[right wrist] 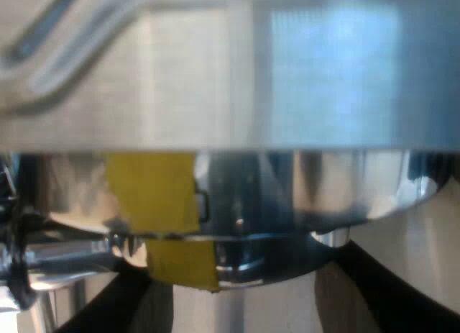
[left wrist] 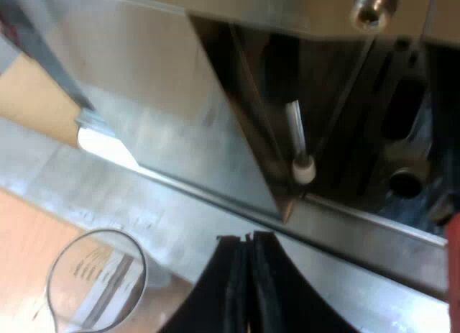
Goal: Put the handle in the coffee machine
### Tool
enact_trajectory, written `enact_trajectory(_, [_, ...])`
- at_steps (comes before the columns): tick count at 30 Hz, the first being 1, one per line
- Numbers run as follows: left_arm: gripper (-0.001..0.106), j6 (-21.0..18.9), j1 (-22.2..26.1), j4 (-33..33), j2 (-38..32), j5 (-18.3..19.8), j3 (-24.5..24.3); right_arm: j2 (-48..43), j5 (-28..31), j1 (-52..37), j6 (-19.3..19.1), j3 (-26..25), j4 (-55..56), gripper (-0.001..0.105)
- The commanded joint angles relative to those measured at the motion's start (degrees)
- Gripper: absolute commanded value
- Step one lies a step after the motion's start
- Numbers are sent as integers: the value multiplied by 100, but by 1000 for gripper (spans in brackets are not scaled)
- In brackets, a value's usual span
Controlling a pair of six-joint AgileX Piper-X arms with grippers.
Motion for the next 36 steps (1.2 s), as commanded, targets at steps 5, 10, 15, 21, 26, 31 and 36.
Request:
enact_trajectory(5, [1, -35, -272, -40, -7, -888, -18, -118, -96, -21, -28, -134, -406, 47])
enact_trajectory(10, [1, 36, -292, 122, -7, -1144, -18, -118, -96, -21, -28, -134, -406, 47])
enact_trajectory(15, [1, 323, -375, 536, -7, -1159, -18, -118, -96, -21, -28, -134, -406, 47])
enact_trajectory(21, [1, 379, -387, 955, -7, -907, -18, -118, -96, -21, -28, -134, -406, 47])
enact_trajectory(26, [1, 426, -387, 1548, -7, -778, -18, -118, -96, -21, -28, -134, -406, 47])
enact_trajectory(31, [1, 425, -387, 1934, -36, -371, -18, -118, -96, -21, -28, -134, -406, 47])
enact_trajectory(36, [1, 425, -508, 2460, -64, -190, -18, -118, -96, -21, -28, -134, -406, 47])
